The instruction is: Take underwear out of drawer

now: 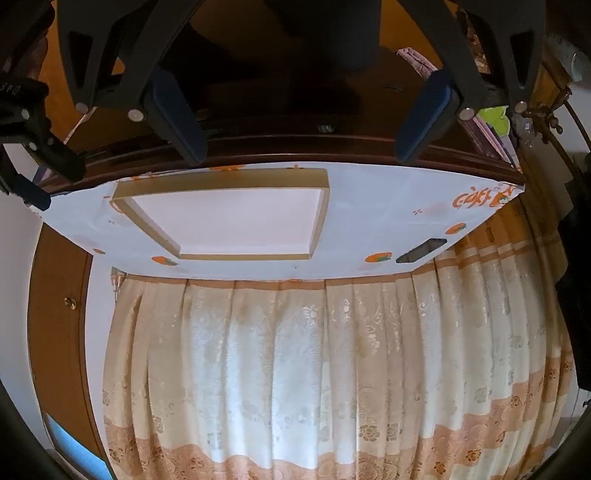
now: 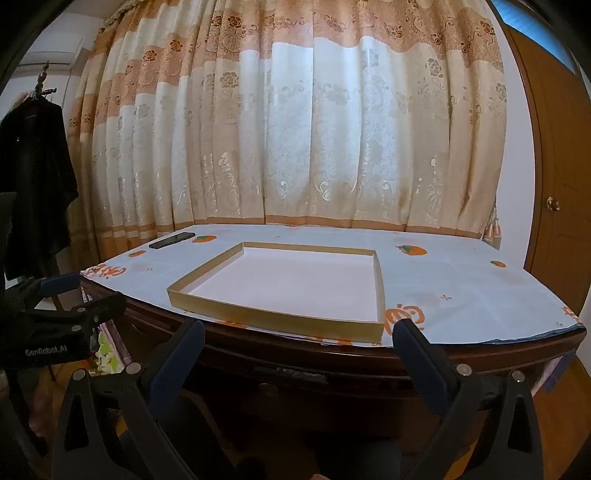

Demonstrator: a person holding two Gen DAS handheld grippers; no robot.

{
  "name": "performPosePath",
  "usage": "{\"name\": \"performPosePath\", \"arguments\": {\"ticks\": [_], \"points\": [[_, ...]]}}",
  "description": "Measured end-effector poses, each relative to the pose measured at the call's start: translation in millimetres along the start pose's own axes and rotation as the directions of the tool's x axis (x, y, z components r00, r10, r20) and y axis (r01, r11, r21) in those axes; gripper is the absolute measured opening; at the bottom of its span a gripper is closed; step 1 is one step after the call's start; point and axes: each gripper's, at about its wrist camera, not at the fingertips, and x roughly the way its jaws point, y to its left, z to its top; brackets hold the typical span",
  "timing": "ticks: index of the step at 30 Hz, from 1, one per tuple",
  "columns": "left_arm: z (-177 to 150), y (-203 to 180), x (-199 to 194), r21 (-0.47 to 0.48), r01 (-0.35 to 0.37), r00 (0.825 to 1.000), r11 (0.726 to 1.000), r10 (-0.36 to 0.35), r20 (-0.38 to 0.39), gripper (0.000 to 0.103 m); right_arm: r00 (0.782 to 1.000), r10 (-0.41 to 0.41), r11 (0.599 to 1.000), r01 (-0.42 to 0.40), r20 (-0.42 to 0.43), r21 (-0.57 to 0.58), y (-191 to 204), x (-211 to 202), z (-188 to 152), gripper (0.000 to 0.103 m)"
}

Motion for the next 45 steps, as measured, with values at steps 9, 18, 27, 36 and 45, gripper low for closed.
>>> {"name": "performPosePath", "arguments": {"ticks": [9,18,27,36,45], "points": [[1.7,1.4,1.7,-0.010,0.004,1.000,1.000,-0.004,0.004,0.103,1.000,-0.002,1.000,0.002,-0.008,0.004,-1.2,0.0,1.1,0.103],[1.5,1.9,-0.5,-0.007,0.002,1.000,1.000,-0.002,0.007,0.103,1.000,0.000,1.000,0.000,-0.020,0.010,-2.3,4.6,-1.6,0.103],[3.1,3.1,-1.4,-0.004,0.002,1.000,1.000,-0.002,0.008,0.103,0.999,-0.001,1.000,0.002,-0.035,0.015,-4.1,5.5,-4.1,0.103],[7.2,-2.7,-2.0,0.002,0.004,1.000,1.000,-0.004,0.009,0.103,0.999,-0.003,1.000,0.004,-0.042,0.011,-3.6,7.5,-6.3,0.103],[6.6,-3.6,-1.0,0.003,0.004,1.000,1.000,-0.004,0.011,0.103,0.999,-0.003,1.000,0.004,-0.043,0.013,-4.5,7.4,-7.5,0.103]]}}
